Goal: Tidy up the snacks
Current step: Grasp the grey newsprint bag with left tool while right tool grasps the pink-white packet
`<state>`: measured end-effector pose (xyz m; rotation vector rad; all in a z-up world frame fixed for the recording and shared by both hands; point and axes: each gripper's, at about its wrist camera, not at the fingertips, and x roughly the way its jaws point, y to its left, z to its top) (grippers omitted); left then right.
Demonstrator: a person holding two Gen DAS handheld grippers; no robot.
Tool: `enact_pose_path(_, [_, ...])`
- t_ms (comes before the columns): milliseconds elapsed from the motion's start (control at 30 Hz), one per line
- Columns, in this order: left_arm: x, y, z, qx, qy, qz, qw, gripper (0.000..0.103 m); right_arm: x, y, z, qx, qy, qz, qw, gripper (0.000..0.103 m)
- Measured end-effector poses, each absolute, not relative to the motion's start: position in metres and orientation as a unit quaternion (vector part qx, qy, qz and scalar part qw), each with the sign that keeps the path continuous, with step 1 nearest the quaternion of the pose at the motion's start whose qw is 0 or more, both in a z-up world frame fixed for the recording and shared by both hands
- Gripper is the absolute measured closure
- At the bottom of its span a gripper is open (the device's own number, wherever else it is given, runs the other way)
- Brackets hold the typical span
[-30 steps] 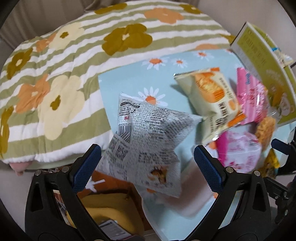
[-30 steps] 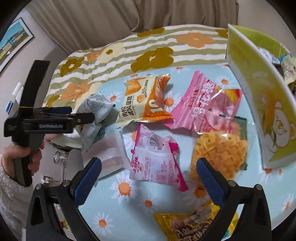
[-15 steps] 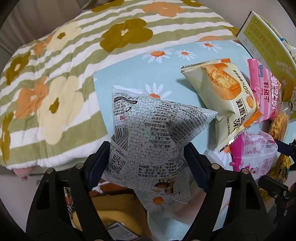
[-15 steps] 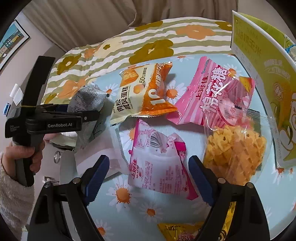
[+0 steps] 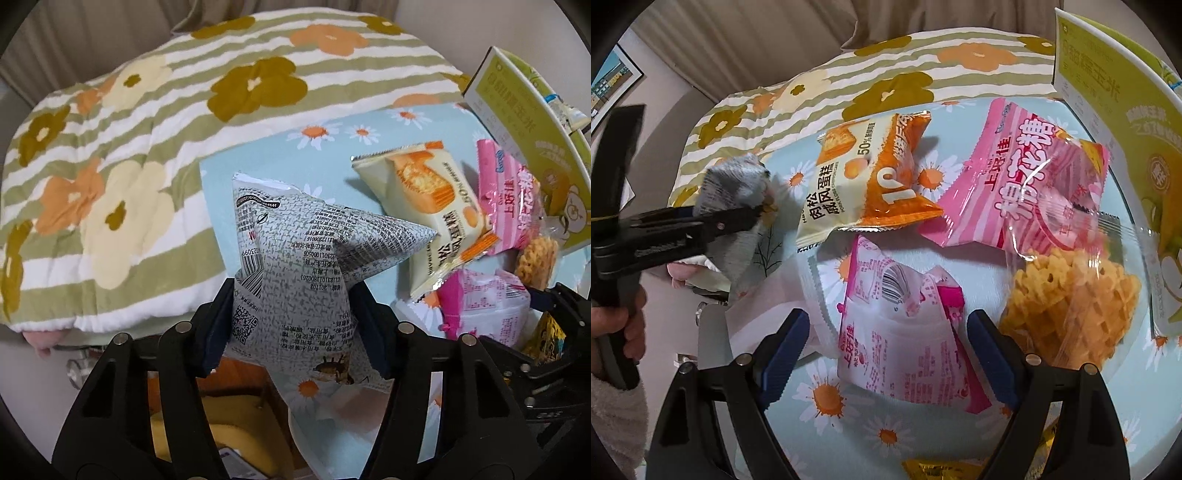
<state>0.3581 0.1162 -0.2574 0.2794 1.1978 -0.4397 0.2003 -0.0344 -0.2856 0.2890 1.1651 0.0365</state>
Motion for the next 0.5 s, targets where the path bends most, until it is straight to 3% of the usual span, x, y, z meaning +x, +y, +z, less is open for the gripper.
enact_pose_path(100, [0.354,0.117,-0.25,0.127,0.551,-0.203,0.8,0.045,0.202,-0.03,-0.29,0.118,0.551,0.018,0.826,0.033])
enact_pose_path(200, [0.349,0.119,-0.246,0.129,0.549,-0.195,0.803,0.045,0.202,-0.03,-0.296,0.111,0.556,0.014,0.824,0.041])
enact_pose_path(500, [0.328,0.132,-0.223,0.102,0.538,-0.183,0.816,0.045,0.193,-0.027,-0.286,0.088,0.542,0.028,0.835,0.059])
